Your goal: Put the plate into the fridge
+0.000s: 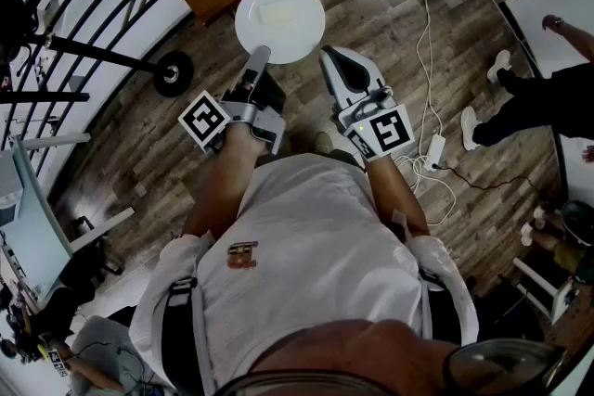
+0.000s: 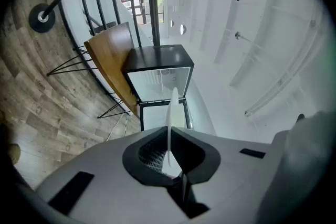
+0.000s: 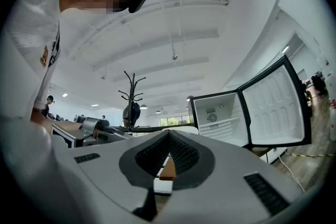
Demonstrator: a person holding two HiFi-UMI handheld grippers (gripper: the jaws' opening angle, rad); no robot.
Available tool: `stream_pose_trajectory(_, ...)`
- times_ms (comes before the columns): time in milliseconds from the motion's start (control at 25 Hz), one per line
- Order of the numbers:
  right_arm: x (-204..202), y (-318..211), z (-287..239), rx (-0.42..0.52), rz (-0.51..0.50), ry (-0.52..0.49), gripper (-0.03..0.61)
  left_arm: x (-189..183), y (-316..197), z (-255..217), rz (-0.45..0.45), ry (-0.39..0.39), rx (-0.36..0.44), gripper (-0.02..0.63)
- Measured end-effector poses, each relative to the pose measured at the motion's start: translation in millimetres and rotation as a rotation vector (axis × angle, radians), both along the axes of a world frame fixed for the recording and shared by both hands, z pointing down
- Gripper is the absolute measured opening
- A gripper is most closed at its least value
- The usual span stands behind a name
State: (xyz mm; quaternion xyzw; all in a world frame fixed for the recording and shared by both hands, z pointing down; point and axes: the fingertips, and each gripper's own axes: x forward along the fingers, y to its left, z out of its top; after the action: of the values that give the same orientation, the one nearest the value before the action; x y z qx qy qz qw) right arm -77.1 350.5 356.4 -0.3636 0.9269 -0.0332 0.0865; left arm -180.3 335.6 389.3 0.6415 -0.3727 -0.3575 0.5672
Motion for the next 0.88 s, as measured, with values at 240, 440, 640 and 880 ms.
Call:
stream_pose_trajectory(240, 2.1, -1.0, -9.2, 0.009, -0.011, -0.026, 0.032, 1.2, -0.3, -2.2, -0.005, -0.003, -0.002, 0.025)
stream_pose_trajectory(440, 15.7, -5.9, -12.6, 0.026, -0.020, -0.024, 0.032, 11.3, -4.9, -2.5, -0.027, -0.002, 0.002, 0.025)
stream_pose_trajectory(640, 46.0, -16.3, -10.8, 0.028, -0.033, -0.032, 0.032, 37.7, -17.0, -1.9, -0.050, -0.002, 0.008, 0.025)
stream_pose_trajectory(880, 65.9, -17.5, -15.4, 0.046, -0.064, -0.032, 0.032, 57.6, -20.3, -8.0, -0.079, 0.001, 0.028, 0.025)
